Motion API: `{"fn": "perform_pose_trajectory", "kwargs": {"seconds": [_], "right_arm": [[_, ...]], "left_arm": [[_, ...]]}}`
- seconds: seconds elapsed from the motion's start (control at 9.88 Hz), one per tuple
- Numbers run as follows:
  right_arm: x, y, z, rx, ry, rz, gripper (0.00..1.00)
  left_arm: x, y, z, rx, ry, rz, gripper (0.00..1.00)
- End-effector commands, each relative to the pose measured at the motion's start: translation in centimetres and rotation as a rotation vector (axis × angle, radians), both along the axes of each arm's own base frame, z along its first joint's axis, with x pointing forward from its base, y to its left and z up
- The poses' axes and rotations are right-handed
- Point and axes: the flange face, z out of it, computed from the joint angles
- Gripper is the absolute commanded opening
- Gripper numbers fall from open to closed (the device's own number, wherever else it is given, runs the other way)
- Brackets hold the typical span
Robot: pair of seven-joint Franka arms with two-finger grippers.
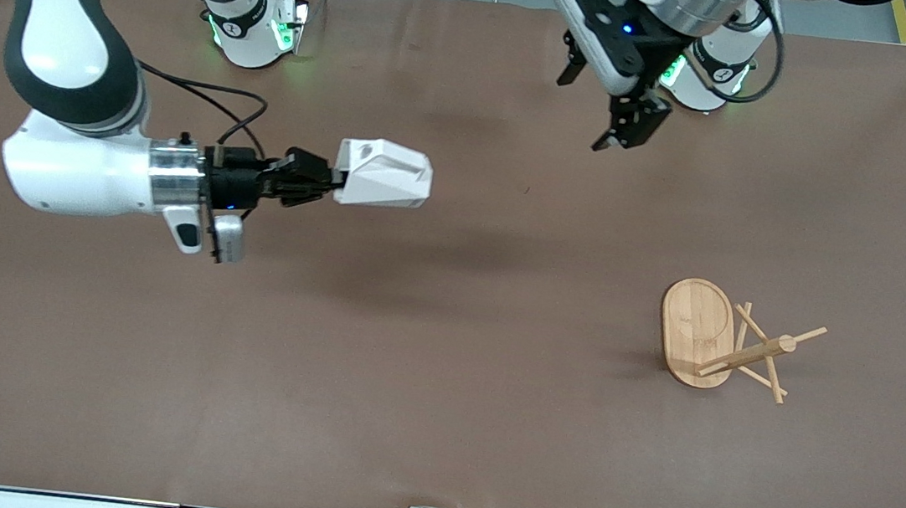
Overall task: Hang cup on rack
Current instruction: 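Lift the white cup with the right gripper while the left gripper approaches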
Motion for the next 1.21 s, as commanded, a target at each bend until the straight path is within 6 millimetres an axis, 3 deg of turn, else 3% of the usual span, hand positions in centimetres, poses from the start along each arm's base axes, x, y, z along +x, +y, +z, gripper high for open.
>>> {"fn": "perform_pose_trajectory", "kwargs": {"seconds": [0.0,0.2,0.4,0.81,1.11], "right_arm": [[-1.2,3.0,0.8,0.047,0.015,0.039,0.02],[-2.2,5.5,0.8,0.078,0.022,0.073,0.02],[-2.5,6.8,1.6,0.1,0.014,0.087,0.02],[-2.9,7.7,2.4,0.11,-0.001,0.106,0.02],[-3.2,8.2,2.7,0.116,-0.001,0.123,0.02]], "left_arm": [[-0.7,-2.0,-1.5,-0.032,0.026,-0.065,1.0],[-2.0,-3.5,-1.5,-0.033,0.031,-0.087,1.0],[-2.4,-4.5,-2.1,-0.027,0.047,-0.085,1.0],[-2.7,-5.2,-2.3,-0.026,0.049,-0.1,1.0],[-1.4,-5.7,-3.6,-0.016,0.011,-0.096,1.0]]}}
